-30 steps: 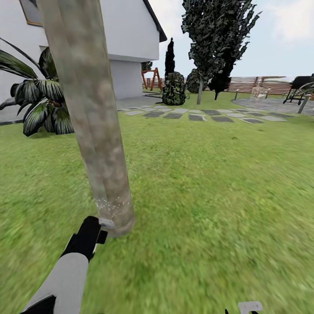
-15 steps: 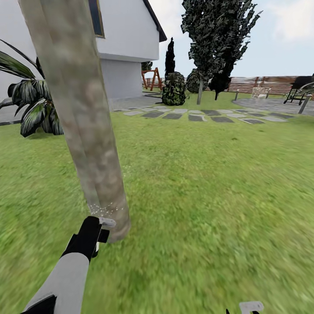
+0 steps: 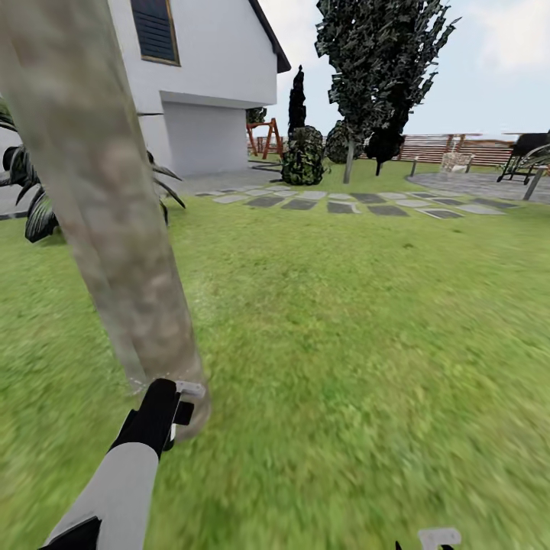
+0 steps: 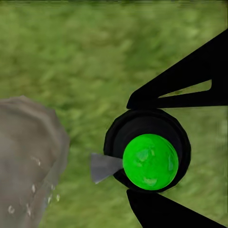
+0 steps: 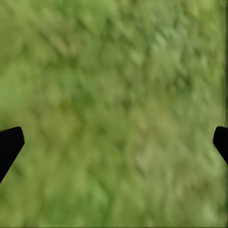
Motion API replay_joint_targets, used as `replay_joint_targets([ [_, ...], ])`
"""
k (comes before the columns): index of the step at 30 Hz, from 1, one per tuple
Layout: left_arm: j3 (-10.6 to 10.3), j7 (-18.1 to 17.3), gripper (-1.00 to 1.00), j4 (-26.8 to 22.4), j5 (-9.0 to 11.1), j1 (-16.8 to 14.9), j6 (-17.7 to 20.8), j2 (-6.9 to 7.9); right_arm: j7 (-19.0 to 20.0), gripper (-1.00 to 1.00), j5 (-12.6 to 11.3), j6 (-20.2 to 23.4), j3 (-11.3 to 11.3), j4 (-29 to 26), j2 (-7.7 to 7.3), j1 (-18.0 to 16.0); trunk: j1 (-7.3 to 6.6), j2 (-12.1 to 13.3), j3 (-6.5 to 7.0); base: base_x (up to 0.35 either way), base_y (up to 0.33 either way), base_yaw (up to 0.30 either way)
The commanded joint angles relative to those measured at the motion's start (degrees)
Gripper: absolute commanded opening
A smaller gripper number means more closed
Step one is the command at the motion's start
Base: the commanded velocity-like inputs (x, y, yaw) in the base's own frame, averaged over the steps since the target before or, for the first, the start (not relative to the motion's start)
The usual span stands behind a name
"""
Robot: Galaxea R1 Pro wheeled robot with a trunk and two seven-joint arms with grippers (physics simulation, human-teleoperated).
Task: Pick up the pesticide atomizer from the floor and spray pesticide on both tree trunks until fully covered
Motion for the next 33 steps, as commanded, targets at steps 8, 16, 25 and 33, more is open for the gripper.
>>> replay_joint_targets([
  [8, 0.32, -0.53, -1.00, -0.15, -0.63, -0.05, 0.07, -0.14, -0.28, 1.00, 0.61, -0.20, -0.31, 0.11, 0.08, -0.05, 0.01, -0.02, -0.06, 0.180, -0.224, 0.000],
  [16, 0.32, -0.44, -1.00, -0.20, -0.63, -0.05, 0.07, -0.08, -0.28, 1.00, 0.61, -0.20, -0.31, 0.11, 0.23, -0.03, 0.01, -0.02, -0.06, 0.117, -0.255, 0.169],
  [25, 0.32, -0.44, -1.00, -0.20, -0.67, -0.05, 0.07, -0.08, -0.28, 1.00, 0.61, -0.20, -0.31, 0.11, 0.26, -0.03, 0.01, -0.02, -0.06, 0.054, -0.265, 0.276],
  [33, 0.32, -0.44, -1.00, -0.20, -0.63, -0.06, 0.07, -0.15, -0.28, 1.00, 0.61, -0.20, -0.26, 0.11, 0.34, -0.05, 0.01, -0.02, -0.06, 0.000, -0.272, 0.277],
])
